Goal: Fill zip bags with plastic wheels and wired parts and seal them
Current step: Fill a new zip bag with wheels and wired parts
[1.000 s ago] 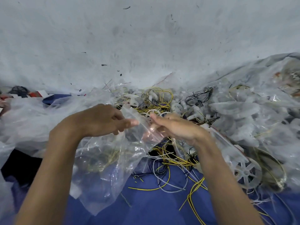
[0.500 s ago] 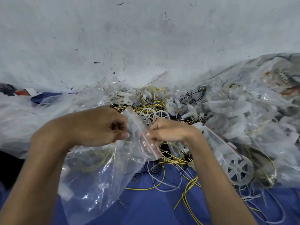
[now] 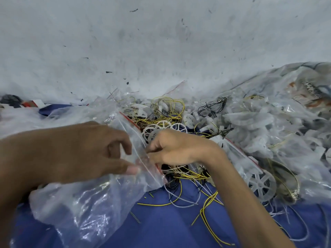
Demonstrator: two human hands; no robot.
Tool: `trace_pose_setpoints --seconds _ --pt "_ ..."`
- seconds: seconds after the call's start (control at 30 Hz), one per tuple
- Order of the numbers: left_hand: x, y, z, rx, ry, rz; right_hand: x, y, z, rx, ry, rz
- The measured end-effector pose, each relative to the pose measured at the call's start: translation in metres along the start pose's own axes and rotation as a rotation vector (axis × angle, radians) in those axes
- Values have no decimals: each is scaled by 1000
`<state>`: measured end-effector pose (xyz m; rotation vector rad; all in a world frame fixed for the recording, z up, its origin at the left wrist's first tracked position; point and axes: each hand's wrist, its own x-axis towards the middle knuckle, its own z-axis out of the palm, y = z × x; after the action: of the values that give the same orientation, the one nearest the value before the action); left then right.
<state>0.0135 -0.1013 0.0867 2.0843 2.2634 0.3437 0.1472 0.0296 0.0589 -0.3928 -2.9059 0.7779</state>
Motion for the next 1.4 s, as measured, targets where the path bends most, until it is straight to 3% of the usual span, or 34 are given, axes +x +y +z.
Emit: trace_pose_setpoints --seconds 0.1,0.27,0.47,0.63,0.73,0.83,0.9,0.97,1.03,1.2,1.4 --pt "10 -13 -12 -47 -30 -32 3 -2 0 285 167 -120" --pt "6 -47 -23 -136 208 -73 22 4 14 711 370 -259" --pt "9 -48 -21 -196 406 31 59 -10 21 1055 422 -381" --pt "8 -62 -22 -157 476 59 69 -1 30 1057 421 -254" --pt "11 -57 -18 -210 395 88 66 23 31 1030 299 10" --pt "23 -54 -9 -276 237 80 66 52 39 708 146 297" --pt "33 -52 0 -259 101 61 72 64 44 570 233 383" --pt "41 -53 8 -219 -14 46 85 73 48 651 482 441" --pt "45 -56 13 -185 -77 42 101 78 54 618 605 442" --pt "47 -66 21 -132 -130 59 126 76 87 175 321 354" --pt "53 -69 24 -157 -140 69 112 82 83 262 603 305"
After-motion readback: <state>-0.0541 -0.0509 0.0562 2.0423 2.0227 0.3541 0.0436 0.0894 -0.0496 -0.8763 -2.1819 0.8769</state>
